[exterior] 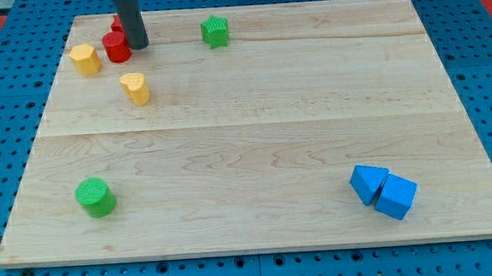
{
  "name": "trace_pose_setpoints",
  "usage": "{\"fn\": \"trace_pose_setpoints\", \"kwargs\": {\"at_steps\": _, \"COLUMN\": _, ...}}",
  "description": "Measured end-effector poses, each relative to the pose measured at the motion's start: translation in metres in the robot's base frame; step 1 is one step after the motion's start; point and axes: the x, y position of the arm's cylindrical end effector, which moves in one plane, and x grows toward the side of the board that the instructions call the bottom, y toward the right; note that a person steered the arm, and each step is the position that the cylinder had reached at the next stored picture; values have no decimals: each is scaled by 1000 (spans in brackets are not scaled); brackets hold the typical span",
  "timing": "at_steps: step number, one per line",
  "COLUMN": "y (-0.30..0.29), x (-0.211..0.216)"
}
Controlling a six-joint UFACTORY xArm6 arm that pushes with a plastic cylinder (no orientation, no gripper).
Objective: Move the green star slightly to the right
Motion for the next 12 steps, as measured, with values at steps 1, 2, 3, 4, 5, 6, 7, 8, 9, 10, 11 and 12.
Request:
{"fn": "trace_pose_setpoints", "kwargs": {"at_steps": 1, "y": 13, "x": 0}}
{"fn": "trace_pose_setpoints", "kwargs": {"at_steps": 2, "y": 48, "x": 0}}
{"fn": "trace_pose_setpoints", "kwargs": {"at_steps": 3, "y": 63, "x": -3}}
{"fn": "trace_pose_setpoints", "kwargs": {"at_steps": 4, "y": 90, "x": -4}}
{"fn": "trace_pose_setpoints", "kwargs": {"at_steps": 5, "y": 108, "x": -4}}
{"fn": "trace_pose_setpoints", "kwargs": {"at_steps": 6, "y": 112, "x": -4}}
{"fn": "trace_pose_setpoints", "kwargs": {"at_steps": 7, "y": 106, "x": 14}}
{"fn": "trace_pose_setpoints", "kwargs": {"at_steps": 8, "y": 100, "x": 19}}
{"fn": "trace_pose_setpoints", "kwargs": {"at_steps": 9, "y": 98, "x": 24}}
{"fn": "trace_pose_setpoints", "kwargs": {"at_steps": 10, "y": 90, "x": 32}}
{"fn": "trace_pose_setpoints", "kwargs": {"at_steps": 11, "y": 92, "x": 33}}
{"fn": "trace_pose_setpoints", "kwargs": {"at_steps": 12, "y": 93, "x": 33}}
